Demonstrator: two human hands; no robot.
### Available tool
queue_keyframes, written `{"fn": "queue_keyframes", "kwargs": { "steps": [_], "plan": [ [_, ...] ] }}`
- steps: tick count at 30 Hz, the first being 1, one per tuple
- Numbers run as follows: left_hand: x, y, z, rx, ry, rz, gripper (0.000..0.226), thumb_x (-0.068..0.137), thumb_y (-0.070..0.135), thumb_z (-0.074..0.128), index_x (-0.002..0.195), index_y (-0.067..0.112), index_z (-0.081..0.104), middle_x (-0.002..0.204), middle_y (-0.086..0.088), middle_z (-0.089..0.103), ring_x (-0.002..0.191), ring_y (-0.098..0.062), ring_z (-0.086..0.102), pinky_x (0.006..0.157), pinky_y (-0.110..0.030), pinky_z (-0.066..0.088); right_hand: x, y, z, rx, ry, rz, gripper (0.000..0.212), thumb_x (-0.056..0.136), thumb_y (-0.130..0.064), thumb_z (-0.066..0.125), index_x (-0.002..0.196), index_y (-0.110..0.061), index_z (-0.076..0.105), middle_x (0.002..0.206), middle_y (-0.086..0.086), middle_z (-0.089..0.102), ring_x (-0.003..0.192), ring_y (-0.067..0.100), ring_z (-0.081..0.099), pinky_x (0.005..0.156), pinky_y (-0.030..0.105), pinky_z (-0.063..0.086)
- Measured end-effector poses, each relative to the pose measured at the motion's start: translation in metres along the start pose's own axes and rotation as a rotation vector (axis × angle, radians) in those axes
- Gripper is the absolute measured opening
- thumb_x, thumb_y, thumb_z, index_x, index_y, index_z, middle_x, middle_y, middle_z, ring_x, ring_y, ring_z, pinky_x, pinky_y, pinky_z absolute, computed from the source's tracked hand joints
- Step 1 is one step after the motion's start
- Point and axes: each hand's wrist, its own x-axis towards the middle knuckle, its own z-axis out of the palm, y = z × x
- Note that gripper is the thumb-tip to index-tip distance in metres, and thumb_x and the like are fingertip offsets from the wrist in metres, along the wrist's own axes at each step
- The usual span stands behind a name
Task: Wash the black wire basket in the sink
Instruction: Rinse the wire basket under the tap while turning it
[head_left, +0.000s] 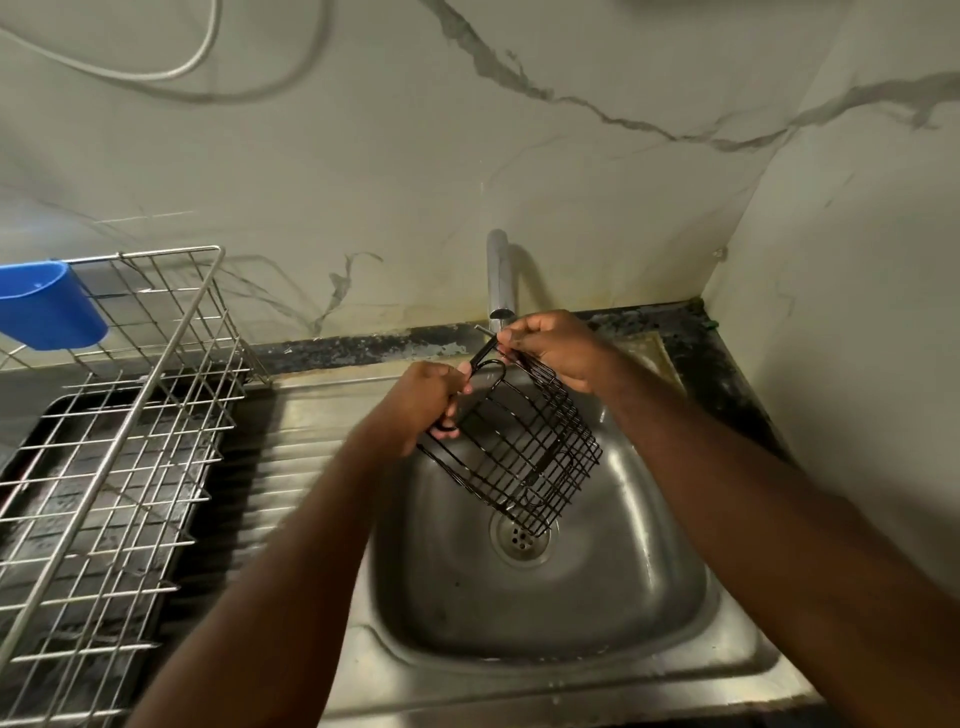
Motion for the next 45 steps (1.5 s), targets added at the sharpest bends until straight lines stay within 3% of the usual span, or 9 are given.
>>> {"fn": "queue_keyframes", "kwargs": {
  "steps": [5, 9, 16, 22, 29, 34, 38, 42, 45],
  "plan": [
    [-0.001, -0.007, 0.031, -0.149, 0.246, -0.145, 0.025, 0.101, 0.027, 0.055, 0.084, 0.009, 0.061, 0.068, -0.005, 0.045, 0.052, -0.018, 0.046, 0.039, -0.022, 0.043, 0.0, 0.0, 0.019, -0.527, -0.035, -0.036, 0.048, 0.1, -0.036, 0.05, 0.143, -0.014, 0.046, 0.147, 0.009, 0.048, 0.132, 0.021, 0.046, 0.106, 0.033, 0.037],
    [-0.009, -0.013, 0.03, -0.119, 0.343, -0.081, 0.029, 0.097, 0.026, 0.057, 0.073, 0.011, 0.062, 0.06, -0.002, 0.048, 0.059, -0.024, 0.049, 0.057, -0.034, 0.052, -0.018, 0.009, 0.04, -0.873, 0.033, -0.149, 0.06, 0.101, -0.043, 0.04, 0.153, -0.016, 0.025, 0.151, 0.012, 0.041, 0.136, 0.029, 0.043, 0.108, 0.042, 0.039],
    [-0.027, -0.051, 0.018, -0.179, 0.34, 0.184, 0.043, 0.103, 0.032, 0.052, 0.063, 0.017, 0.053, 0.055, 0.001, 0.04, 0.05, -0.014, 0.035, 0.048, -0.027, 0.026, -0.027, -0.002, 0.024, -0.432, -0.143, -0.037, 0.059, 0.099, -0.06, 0.024, 0.139, -0.026, 0.051, 0.153, 0.003, 0.038, 0.141, 0.021, 0.034, 0.116, 0.046, 0.024],
    [-0.031, -0.046, 0.018, -0.182, 0.272, 0.255, 0.045, 0.103, 0.029, 0.052, 0.062, 0.013, 0.05, 0.046, 0.006, 0.033, 0.041, -0.008, 0.025, 0.041, -0.022, 0.02, -0.021, 0.02, 0.014, -0.457, -0.091, 0.114, 0.073, 0.094, -0.07, 0.02, 0.148, -0.024, 0.036, 0.156, 0.008, 0.033, 0.144, 0.026, 0.03, 0.117, 0.054, 0.021],
    [-0.024, -0.037, 0.016, -0.168, 0.282, 0.335, 0.049, 0.103, 0.03, 0.053, 0.057, 0.012, 0.05, 0.046, 0.004, 0.032, 0.04, -0.008, 0.023, 0.04, -0.019, 0.02, -0.031, 0.004, 0.027, -0.36, -0.15, -0.102, 0.053, 0.105, -0.046, 0.021, 0.149, -0.022, 0.037, 0.156, 0.001, 0.033, 0.145, 0.016, 0.027, 0.115, 0.033, 0.02],
    [-0.022, -0.043, 0.009, -0.26, 0.363, 0.302, 0.052, 0.102, 0.031, 0.054, 0.054, 0.012, 0.051, 0.045, 0.003, 0.032, 0.039, -0.01, 0.023, 0.04, -0.021, 0.017, -0.034, 0.012, -0.004, -0.467, -0.087, 0.089, 0.058, 0.102, -0.055, 0.022, 0.15, -0.024, 0.032, 0.156, 0.01, 0.031, 0.144, 0.03, 0.027, 0.114, 0.049, 0.022],
    [-0.02, -0.048, 0.009, -0.312, 0.406, 0.27, 0.051, 0.103, 0.03, 0.052, 0.056, 0.011, 0.05, 0.047, 0.0, 0.032, 0.04, -0.011, 0.024, 0.041, -0.023, 0.017, -0.023, 0.007, 0.002, -0.544, -0.115, 0.017, 0.055, 0.102, -0.052, 0.028, 0.141, -0.018, 0.047, 0.142, 0.01, 0.051, 0.132, 0.026, 0.045, 0.107, 0.045, 0.033],
    [-0.023, -0.049, 0.001, -0.372, 0.389, 0.243, 0.054, 0.104, 0.036, 0.047, 0.057, 0.01, 0.049, 0.047, -0.001, 0.036, 0.036, -0.009, 0.027, 0.037, -0.019, 0.021, -0.015, -0.011, 0.0, -0.595, -0.139, -0.046, 0.044, 0.1, -0.05, 0.041, 0.104, -0.014, 0.066, 0.101, -0.002, 0.062, 0.093, 0.013, 0.058, 0.084, 0.03, 0.046],
    [-0.027, -0.034, -0.01, -0.326, 0.268, 0.287, 0.053, 0.104, 0.045, 0.04, 0.063, 0.012, 0.051, 0.052, -0.001, 0.041, 0.041, -0.01, 0.033, 0.042, -0.023, 0.028, -0.012, -0.019, -0.008, -0.61, -0.144, -0.045, 0.044, 0.096, -0.057, 0.043, 0.083, -0.022, 0.065, 0.081, -0.007, 0.061, 0.077, 0.007, 0.057, 0.069, 0.025, 0.042]
  ]
}}
